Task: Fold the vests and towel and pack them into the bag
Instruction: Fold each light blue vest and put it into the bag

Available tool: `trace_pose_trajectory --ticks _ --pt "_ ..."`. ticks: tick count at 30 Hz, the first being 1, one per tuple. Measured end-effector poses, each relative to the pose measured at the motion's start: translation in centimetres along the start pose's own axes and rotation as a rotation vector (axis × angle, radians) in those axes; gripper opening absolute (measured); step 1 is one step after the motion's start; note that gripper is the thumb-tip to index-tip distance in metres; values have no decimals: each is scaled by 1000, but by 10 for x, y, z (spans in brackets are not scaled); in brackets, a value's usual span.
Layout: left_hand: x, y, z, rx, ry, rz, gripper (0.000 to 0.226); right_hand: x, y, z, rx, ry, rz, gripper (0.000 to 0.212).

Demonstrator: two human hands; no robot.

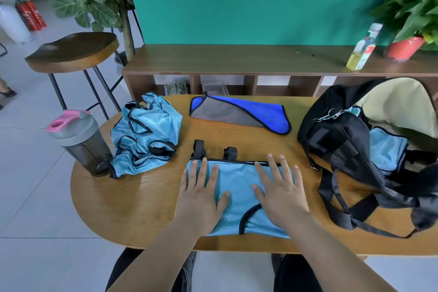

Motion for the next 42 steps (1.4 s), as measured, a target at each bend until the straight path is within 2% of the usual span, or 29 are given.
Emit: trace_pose_trajectory --ticks 4,6,8,13,17,19,24,29,38,42 --pt "0 -2 -3 10 -6 55 77 -20 -65 25 -71 31 -192 67" --pt "-1 -4 -3 10 -5 84 81 -12 -96 36 -108 13 -266 76" --pt "-1 -6 -4 2 -2 93 84 4 -105 42 -115 20 -243 80" --pt "-2 -1 0 11 72 15 73 15 -71 45 -55 5 -231 71" --pt "-11 6 5 28 152 -20 69 9 -44 46 38 -22 -184 85" --pt "-13 8 7 37 163 -42 68 4 -34 36 49 19 -147 89" --pt "0 2 3 8 36 -11 77 13 0 -3 -31 -2 -96 73" --pt "3 3 -2 -32 -67 -35 95 20 7 -6 -63 24 -65 77" --pt "2 0 -3 -14 -100 -40 106 22 7 -7 -53 6 -110 75" --pt "-1 -6 -2 54 -109 -70 105 18 0 12 -5 -23 -146 74"
Point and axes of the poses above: each hand's wrist, its own z-axis away from the middle knuckle, its own x-axis out of the palm, y = z × x, the point moved 6 cm from there along -z, towards the middle knuckle, and after that the axes turned 6 degrees about z, right-handed, at the moved point
